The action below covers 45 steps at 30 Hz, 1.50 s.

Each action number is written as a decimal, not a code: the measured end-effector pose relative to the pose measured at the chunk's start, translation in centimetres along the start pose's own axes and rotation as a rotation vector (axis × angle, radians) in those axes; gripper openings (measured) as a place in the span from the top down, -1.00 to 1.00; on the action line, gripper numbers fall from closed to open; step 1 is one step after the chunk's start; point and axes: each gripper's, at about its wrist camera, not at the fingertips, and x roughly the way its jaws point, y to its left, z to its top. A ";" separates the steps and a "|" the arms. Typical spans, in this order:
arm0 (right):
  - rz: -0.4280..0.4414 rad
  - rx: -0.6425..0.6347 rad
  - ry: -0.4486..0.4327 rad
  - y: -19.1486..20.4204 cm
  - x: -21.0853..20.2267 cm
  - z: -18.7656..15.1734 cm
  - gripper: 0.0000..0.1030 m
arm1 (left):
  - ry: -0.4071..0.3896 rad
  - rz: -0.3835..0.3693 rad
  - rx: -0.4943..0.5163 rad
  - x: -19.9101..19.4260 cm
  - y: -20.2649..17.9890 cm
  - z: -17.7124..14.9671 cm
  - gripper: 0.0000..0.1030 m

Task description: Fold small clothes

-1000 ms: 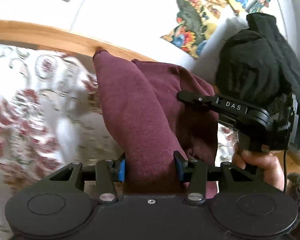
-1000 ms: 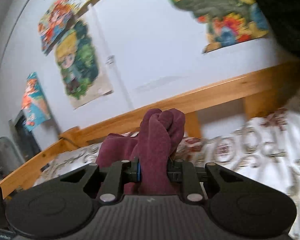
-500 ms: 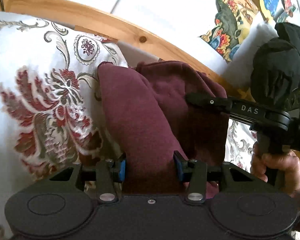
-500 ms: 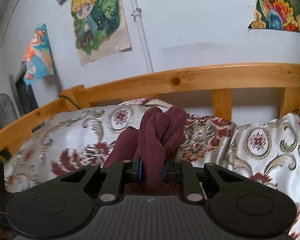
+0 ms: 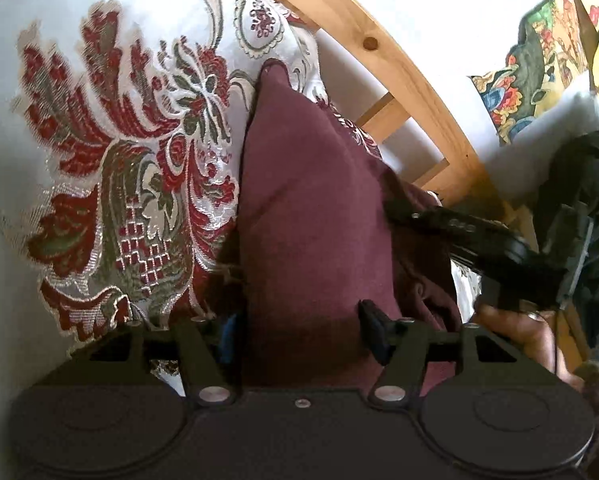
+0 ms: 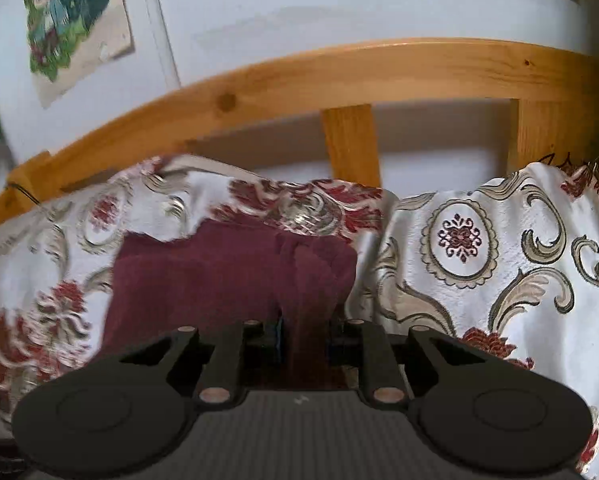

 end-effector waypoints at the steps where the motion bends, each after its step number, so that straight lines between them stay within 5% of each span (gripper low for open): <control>1: -0.011 -0.016 -0.003 0.1 0.2 -0.2 0.59 | 0.000 0.004 0.005 0.1 -0.3 0.1 -0.33; 3: -0.033 -0.042 -0.010 0.5 0.1 -0.3 0.53 | 0.008 0.013 0.016 0.0 -0.5 0.0 -0.39; 8: -0.079 -0.045 -0.049 0.4 -2.3 -0.9 -0.55 | 0.032 0.022 0.047 0.3 -1.6 0.1 -0.64; 11: -0.061 -0.060 -0.100 0.3 -5.3 -2.1 -0.99 | 0.042 0.033 0.072 0.5 -2.4 -0.1 -0.81; 13: -0.050 -0.087 -0.124 0.6 -7.2 -3.4 -0.99 | 0.048 0.039 0.089 0.7 -2.8 -0.4 -0.94; 24: -0.049 -0.120 -0.152 2.4 -14.8 -11.6 -0.99 | -0.006 0.161 0.061 -1.0 -3.9 -0.8 -0.98; 35: -0.046 -0.116 -0.156 3.2 -16.7 -12.7 -0.99 | -0.045 0.229 0.194 -3.0 -6.4 -1.5 -0.98; 45: -0.058 -0.105 -0.226 3.4 -22.6 -13.1 -0.99 | -0.082 0.230 0.321 -6.7 -9.9 -3.3 -0.98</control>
